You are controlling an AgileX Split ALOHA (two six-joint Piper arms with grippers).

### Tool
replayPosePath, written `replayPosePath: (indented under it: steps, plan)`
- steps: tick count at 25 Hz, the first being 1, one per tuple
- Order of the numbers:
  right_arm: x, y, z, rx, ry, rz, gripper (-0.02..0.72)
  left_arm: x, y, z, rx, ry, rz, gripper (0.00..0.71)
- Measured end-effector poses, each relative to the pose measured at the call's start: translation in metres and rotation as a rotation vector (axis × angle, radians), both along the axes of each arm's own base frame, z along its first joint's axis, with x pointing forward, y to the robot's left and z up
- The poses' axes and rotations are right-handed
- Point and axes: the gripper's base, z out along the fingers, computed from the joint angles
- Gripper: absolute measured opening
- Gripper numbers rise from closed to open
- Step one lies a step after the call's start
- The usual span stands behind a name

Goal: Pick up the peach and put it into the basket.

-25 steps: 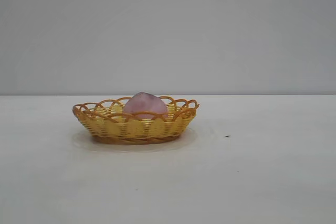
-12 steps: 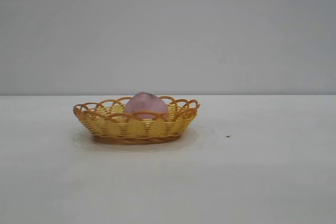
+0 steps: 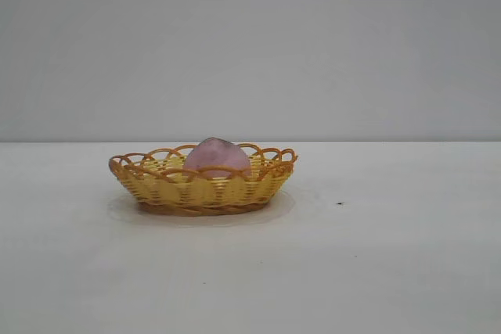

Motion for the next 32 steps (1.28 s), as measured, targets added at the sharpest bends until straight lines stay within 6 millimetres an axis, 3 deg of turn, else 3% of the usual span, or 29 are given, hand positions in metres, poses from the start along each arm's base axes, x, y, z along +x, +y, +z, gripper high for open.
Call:
replayPosePath:
  steps: [32]
  plan:
    - [-0.0001, -0.0003, 0.0000, 0.000, 0.000, 0.026, 0.258, 0.0000, 0.0000, 0.0000, 0.000, 0.000, 0.000, 0.276]
